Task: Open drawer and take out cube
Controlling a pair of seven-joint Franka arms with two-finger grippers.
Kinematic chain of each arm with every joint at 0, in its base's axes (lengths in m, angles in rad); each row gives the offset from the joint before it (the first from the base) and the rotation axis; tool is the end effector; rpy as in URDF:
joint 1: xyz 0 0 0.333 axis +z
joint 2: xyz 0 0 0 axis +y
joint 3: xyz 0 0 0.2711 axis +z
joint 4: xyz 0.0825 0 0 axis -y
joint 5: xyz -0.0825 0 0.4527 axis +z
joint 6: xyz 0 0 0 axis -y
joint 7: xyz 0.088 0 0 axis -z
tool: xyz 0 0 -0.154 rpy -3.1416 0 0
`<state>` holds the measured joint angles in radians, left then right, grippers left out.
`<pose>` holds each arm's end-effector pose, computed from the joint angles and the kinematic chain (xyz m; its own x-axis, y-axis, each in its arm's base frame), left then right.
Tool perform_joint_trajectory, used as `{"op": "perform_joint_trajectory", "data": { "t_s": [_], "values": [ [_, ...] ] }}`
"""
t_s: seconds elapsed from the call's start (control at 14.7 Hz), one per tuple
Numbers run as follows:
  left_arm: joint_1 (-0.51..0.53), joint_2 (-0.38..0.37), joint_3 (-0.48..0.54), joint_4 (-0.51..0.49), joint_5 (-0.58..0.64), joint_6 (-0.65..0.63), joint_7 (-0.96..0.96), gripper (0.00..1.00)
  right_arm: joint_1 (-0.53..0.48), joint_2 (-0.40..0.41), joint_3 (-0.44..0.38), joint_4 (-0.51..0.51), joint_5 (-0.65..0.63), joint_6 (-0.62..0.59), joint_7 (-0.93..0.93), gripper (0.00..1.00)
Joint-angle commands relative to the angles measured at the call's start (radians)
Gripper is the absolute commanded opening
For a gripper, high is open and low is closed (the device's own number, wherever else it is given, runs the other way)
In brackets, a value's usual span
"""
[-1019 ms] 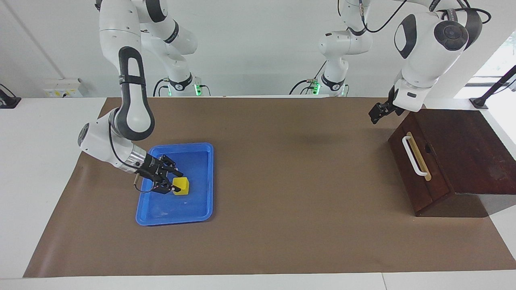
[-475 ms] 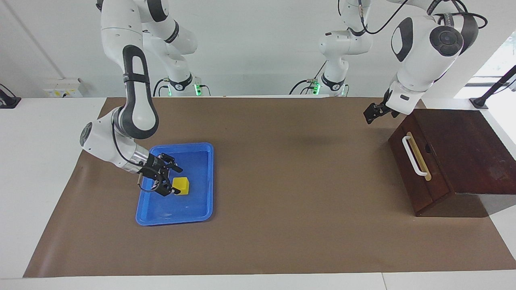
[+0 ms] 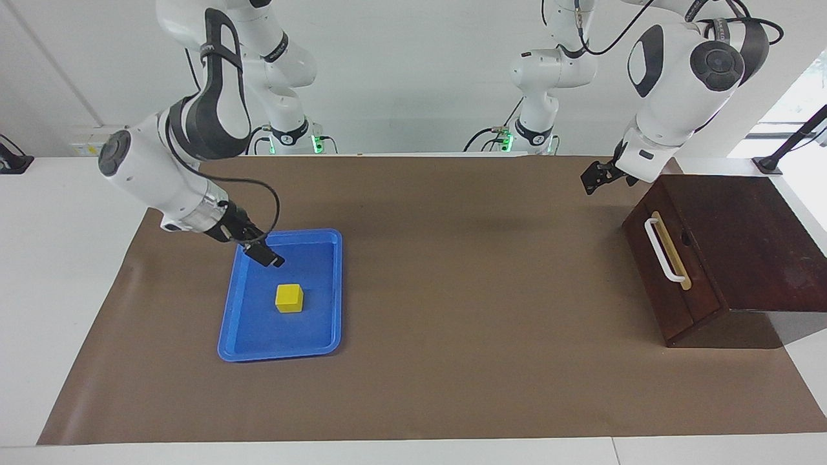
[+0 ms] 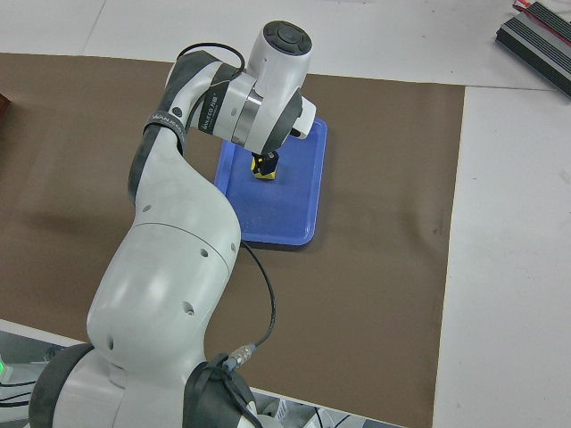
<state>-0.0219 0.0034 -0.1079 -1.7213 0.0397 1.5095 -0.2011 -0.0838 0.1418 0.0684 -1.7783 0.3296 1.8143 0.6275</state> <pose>0.5923 -0.0709 0.4468 0.9765 0.0761 -0.2014 0.0609 -0.9949 -0.0807 0.6478 0.0309 0.3570 0.7264 -0.6278 -0.2796 -0.6823 -0.7075 -0.1842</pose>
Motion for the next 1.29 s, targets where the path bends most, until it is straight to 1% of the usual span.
{"op": "perform_joint_trajectory", "data": {
  "t_s": [0.0, 0.2, 0.41, 0.54, 0.68, 0.82, 0.88, 1.02, 1.09, 1.22],
  "values": [
    [-0.015, 0.003, 0.036, 0.026, -0.011, -0.038, 0.045, 1.0, -0.004, -0.069, 0.013, 0.022, -0.153, -0.059, -0.22, 1.0],
    [-0.015, -0.003, 0.059, 0.042, -0.011, -0.06, 0.075, 1.0, -0.002, -0.146, 0.019, 0.02, -0.204, -0.063, -0.434, 1.0],
    [-0.015, -0.006, 0.057, 0.066, -0.012, -0.068, 0.089, 1.0, -0.01, -0.174, 0.017, 0.034, -0.233, -0.07, -0.653, 1.0],
    [-0.016, -0.029, 0.054, 0.058, -0.012, -0.058, 0.092, 1.0, -0.017, -0.182, 0.014, 0.072, -0.248, -0.16, -0.678, 1.0],
    [-0.016, -0.025, 0.054, 0.063, -0.015, -0.058, 0.091, 1.0, -0.017, -0.182, 0.014, 0.144, -0.288, -0.284, -0.699, 1.0],
    [-0.015, -0.022, 0.057, 0.069, -0.041, -0.058, 0.092, 1.0, -0.017, -0.156, 0.019, 0.235, -0.349, -0.386, -0.701, 1.0],
    [-0.015, -0.023, 0.057, 0.068, -0.047, -0.051, 0.091, 1.0, -0.019, -0.145, 0.019, 0.243, -0.357, -0.394, -0.701, 1.0],
    [-0.016, -0.022, 0.057, 0.071, -0.049, -0.011, 0.091, 1.0, -0.036, -0.146, 0.019, 0.223, -0.362, -0.374, -0.701, 1.0],
    [-0.016, -0.02, 0.057, 0.071, -0.049, 0.029, 0.091, 1.0, -0.037, -0.149, 0.019, 0.202, -0.363, -0.348, -0.7, 1.0],
    [-0.016, -0.023, 0.056, 0.065, -0.049, 0.046, 0.092, 1.0, -0.039, -0.154, 0.019, 0.165, -0.368, -0.294, -0.698, 1.0]
  ]
}}
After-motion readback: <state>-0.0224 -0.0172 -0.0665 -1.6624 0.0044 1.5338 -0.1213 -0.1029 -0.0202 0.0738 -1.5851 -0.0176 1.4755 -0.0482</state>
